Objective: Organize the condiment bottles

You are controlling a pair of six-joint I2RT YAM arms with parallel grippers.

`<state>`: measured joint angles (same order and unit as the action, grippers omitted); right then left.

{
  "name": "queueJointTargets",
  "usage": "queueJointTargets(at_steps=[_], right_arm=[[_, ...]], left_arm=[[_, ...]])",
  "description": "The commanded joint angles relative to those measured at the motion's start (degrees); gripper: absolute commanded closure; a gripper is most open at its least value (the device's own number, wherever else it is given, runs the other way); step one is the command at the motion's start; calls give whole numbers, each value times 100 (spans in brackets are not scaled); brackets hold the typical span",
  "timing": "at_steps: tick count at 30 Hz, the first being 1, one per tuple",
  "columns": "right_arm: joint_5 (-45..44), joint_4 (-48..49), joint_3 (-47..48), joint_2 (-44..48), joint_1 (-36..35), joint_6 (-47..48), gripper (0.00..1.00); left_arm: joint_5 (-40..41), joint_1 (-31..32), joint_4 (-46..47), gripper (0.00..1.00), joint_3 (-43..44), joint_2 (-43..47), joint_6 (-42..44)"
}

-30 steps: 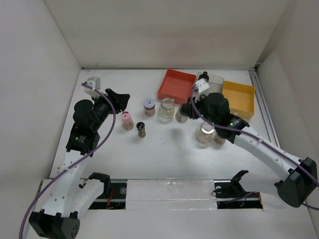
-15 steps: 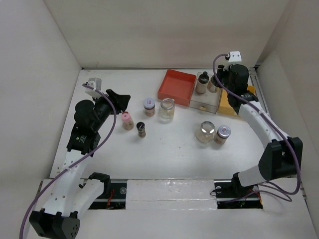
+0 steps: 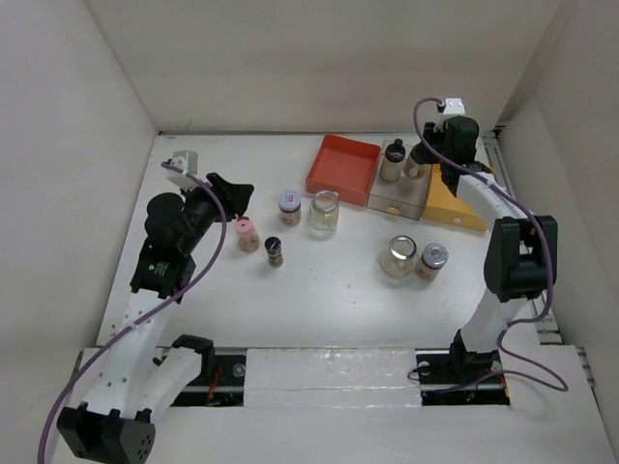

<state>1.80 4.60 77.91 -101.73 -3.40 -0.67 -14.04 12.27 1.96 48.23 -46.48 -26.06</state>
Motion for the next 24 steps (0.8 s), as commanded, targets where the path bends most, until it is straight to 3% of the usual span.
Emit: queueJointTargets(at_steps=[1, 15, 18, 19, 20, 24], right_arm=[[224, 665, 488, -100, 15, 14, 87], [-39, 665, 541, -681, 15, 14, 84], [-40, 665, 480, -681, 15, 14, 71], [-40, 665, 480, -681, 15, 14, 64], [-40, 665, 480, -551, 15, 14, 50], [83, 551, 366, -33, 15, 14, 29]], left_arm=[[-90, -23, 288, 58, 38, -28, -39], [-37, -23, 288, 59, 38, -81, -39], [-37, -23, 288, 59, 38, -81, -39], [-37, -23, 288, 59, 38, -81, -39], [-37, -23, 288, 59, 38, -81, -39], [-98, -23, 288, 59, 38, -81, -39]])
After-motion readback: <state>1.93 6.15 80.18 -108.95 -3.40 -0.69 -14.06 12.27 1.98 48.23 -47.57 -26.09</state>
